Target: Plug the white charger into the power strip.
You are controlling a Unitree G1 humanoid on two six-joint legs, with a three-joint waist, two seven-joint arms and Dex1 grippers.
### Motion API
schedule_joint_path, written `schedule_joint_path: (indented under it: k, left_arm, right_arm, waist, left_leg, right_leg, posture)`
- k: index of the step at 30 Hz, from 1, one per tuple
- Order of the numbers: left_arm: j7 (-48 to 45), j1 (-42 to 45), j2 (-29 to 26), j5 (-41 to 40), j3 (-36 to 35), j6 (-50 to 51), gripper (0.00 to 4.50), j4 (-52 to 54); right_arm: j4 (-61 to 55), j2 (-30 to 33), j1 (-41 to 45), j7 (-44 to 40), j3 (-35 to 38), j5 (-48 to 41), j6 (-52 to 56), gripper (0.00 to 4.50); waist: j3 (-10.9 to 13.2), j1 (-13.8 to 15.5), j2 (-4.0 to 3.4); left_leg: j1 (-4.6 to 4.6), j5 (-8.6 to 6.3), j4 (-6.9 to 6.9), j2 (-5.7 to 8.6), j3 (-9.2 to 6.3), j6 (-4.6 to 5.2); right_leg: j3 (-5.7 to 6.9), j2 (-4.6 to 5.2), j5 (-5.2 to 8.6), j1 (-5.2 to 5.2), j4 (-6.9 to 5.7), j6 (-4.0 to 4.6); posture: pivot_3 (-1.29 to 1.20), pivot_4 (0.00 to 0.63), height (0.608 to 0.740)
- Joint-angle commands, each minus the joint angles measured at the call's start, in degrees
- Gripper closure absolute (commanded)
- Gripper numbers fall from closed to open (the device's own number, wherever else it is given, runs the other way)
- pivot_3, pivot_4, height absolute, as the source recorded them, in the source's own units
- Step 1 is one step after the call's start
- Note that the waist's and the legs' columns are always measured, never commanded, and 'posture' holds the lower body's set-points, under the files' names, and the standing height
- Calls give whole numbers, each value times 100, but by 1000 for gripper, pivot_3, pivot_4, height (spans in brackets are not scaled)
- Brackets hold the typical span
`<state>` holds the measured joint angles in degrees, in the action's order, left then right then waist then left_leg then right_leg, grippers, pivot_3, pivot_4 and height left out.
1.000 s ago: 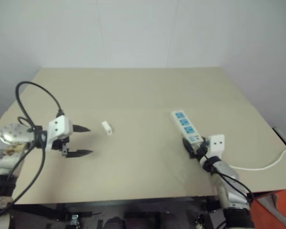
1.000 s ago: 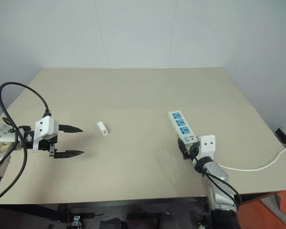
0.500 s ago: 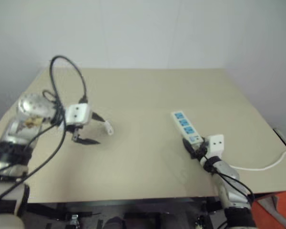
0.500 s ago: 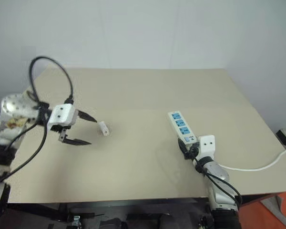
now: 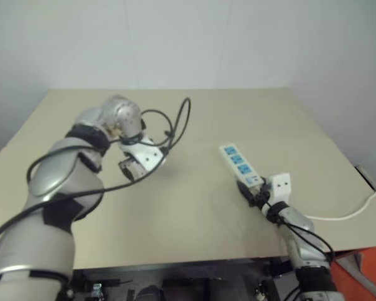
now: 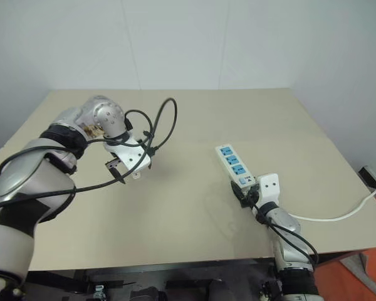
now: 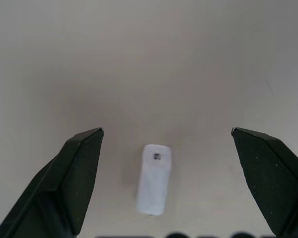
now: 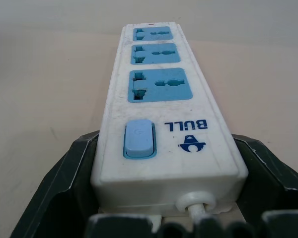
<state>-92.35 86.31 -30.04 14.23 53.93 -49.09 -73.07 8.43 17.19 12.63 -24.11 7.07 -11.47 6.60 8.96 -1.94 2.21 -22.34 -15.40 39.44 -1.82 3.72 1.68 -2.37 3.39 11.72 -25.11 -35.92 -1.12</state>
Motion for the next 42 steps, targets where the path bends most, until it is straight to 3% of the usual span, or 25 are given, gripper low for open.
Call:
schedule_joint_path:
  k: [1, 16, 42]
  left_arm:
    - [488, 250, 84, 827, 24, -395, 0, -170]
    - [2735, 121, 327, 2773, -27, -94, 0, -484]
    - [2852, -199, 445, 3270, -498, 45, 0, -602]
  right_arm:
    - [-82, 7, -167, 16, -73, 37, 168, 1079]
    - [-347, -31, -376, 73, -77, -24, 222, 1079]
    - [-494, 51, -551, 200, -67, 22, 303, 1079]
  waist:
    - [0, 8, 0]
    - [1, 82, 2]
    - [1, 109, 2]
  left_leg:
    - [-3, -2, 4, 0, -1, 3]
    - [-11, -12, 32, 0, -3, 19]
    - [-12, -12, 34, 0, -1, 19]
  right_leg:
    - [0, 0, 0, 0, 1, -1]
    - [0, 3, -3, 0, -4, -13]
    - [2, 3, -3, 1, -4, -13]
  posture:
    - [0, 150, 740]
    - [0, 150, 740]
    - [0, 150, 740]
